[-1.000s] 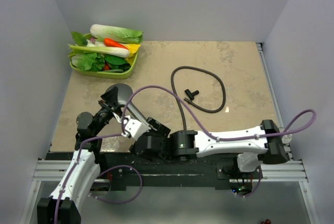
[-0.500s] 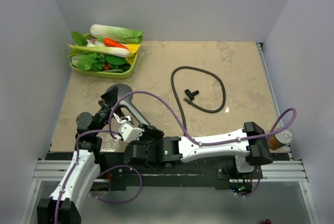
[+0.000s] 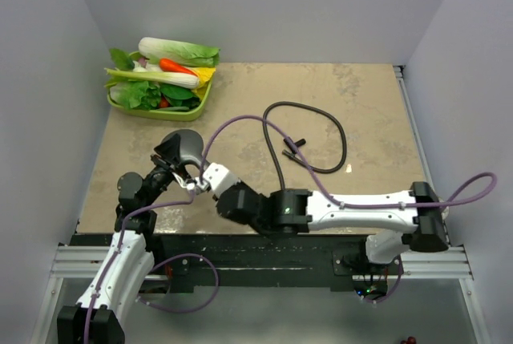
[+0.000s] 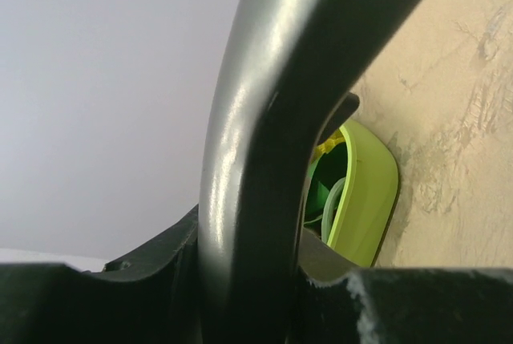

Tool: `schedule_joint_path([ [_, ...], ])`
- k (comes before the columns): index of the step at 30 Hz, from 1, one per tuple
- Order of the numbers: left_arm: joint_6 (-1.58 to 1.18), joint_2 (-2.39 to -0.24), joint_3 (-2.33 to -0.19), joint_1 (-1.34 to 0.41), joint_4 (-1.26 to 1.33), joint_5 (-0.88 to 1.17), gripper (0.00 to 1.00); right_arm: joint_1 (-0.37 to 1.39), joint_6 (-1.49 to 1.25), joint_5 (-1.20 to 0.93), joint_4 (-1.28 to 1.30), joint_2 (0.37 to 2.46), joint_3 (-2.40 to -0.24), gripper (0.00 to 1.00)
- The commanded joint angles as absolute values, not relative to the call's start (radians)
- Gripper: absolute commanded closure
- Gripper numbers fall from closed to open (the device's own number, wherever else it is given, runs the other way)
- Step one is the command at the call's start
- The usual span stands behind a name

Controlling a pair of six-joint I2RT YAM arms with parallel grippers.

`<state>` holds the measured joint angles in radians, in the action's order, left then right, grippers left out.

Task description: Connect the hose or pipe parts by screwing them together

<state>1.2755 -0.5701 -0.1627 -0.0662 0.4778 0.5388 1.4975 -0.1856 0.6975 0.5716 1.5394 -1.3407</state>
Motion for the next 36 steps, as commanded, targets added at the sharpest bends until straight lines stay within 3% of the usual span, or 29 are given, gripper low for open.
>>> schedule_joint_path([
  [1,1.256,-0.546,-0.187,-0.071,0.591,0.574,1.00,1.350,-0.273,0.221,0.330,1.369,-1.223,1.00],
  [6,1.253,-0.545,-0.186,-0.071,0.592,0.577,1.00,1.232,-0.371,-0.149,0.190,1.335,-1.157,1.00],
  [13,1.252,-0.543,-0.189,-0.071,0.595,0.574,1.00,1.100,-0.592,-0.470,-0.184,1.324,-0.930,1.00],
  [19,1.255,-0.548,-0.195,-0.071,0.594,0.575,1.00,0.967,-0.958,-0.659,-0.781,1.362,-0.686,1.00],
  [26,1.253,-0.548,-0.195,-0.069,0.595,0.577,1.00,0.874,-1.579,-0.719,-1.817,1.664,-0.571,1.00],
  [29,1.256,-0.548,-0.195,-0.071,0.597,0.574,1.00,0.873,-1.579,-0.735,-1.818,1.715,-0.603,1.00],
  [32,1.255,-0.548,-0.196,-0.071,0.595,0.568,1.00,0.859,-1.534,-0.788,-1.755,1.695,-0.627,0.79],
  [34,1.255,-0.551,-0.196,-0.071,0.597,0.565,1.00,0.833,-1.467,-0.831,-1.648,1.657,-0.627,0.55],
  [36,1.253,-0.552,-0.196,-0.071,0.598,0.564,1.00,0.816,-1.289,-0.853,-1.359,1.560,-0.646,0.35],
])
